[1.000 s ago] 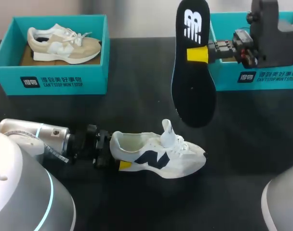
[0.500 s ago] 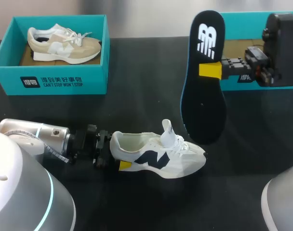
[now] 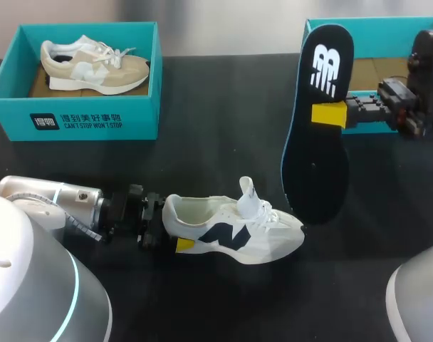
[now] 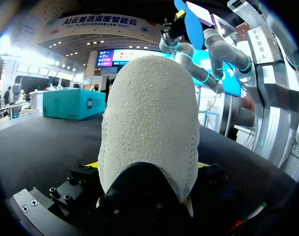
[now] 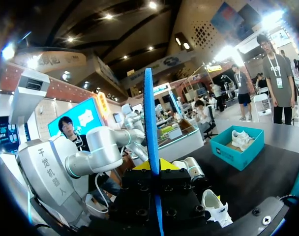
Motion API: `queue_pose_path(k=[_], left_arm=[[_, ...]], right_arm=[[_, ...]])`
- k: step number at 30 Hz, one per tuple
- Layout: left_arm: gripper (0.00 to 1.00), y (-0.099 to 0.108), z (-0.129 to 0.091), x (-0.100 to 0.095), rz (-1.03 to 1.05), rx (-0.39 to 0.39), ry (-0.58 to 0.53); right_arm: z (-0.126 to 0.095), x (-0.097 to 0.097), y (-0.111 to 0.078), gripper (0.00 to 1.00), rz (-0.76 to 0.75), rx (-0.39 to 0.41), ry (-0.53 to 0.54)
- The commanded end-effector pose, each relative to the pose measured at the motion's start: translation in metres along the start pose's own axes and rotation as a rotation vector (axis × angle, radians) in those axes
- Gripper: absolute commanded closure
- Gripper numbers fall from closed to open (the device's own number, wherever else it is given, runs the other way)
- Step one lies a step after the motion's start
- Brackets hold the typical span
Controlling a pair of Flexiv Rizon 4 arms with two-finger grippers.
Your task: Take the shoe out of the shoebox, open the shoe tongue, remove and reinsert the insole, then place the shoe into the shoebox
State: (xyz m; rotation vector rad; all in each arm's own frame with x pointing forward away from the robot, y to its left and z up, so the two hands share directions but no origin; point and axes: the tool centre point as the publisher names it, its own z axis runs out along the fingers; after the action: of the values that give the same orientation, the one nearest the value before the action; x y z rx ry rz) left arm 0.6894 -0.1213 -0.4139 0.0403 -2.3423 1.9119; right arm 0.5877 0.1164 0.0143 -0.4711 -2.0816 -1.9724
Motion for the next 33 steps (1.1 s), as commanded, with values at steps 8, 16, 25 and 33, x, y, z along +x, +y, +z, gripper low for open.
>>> queue_pose_path(k=[8,16,25,33], left_arm=[[0.00,-0.005,-0.016,0.001,-0.029,-0.005,0.007],[0.00,-0.009,-0.031,0.005,-0.003,-0.123,0.018],[0.00,-0.001,-0.051,0.001,-0.006,-0.352,-0.042],[0.00,0.005,-0.072,0.002,0.001,-0.570,-0.036]], right_arm=[[0.002,-0.002,0.001,1.00,0.001,0.002,0.003],[0.002,-0.002,0.001,1.00,0.001,0.002,0.003],[0.002,-0.002,0.001,1.00,0.001,0.002,0.003],[0.002,-0.002,0.001,1.00,0.001,0.002,0.003]])
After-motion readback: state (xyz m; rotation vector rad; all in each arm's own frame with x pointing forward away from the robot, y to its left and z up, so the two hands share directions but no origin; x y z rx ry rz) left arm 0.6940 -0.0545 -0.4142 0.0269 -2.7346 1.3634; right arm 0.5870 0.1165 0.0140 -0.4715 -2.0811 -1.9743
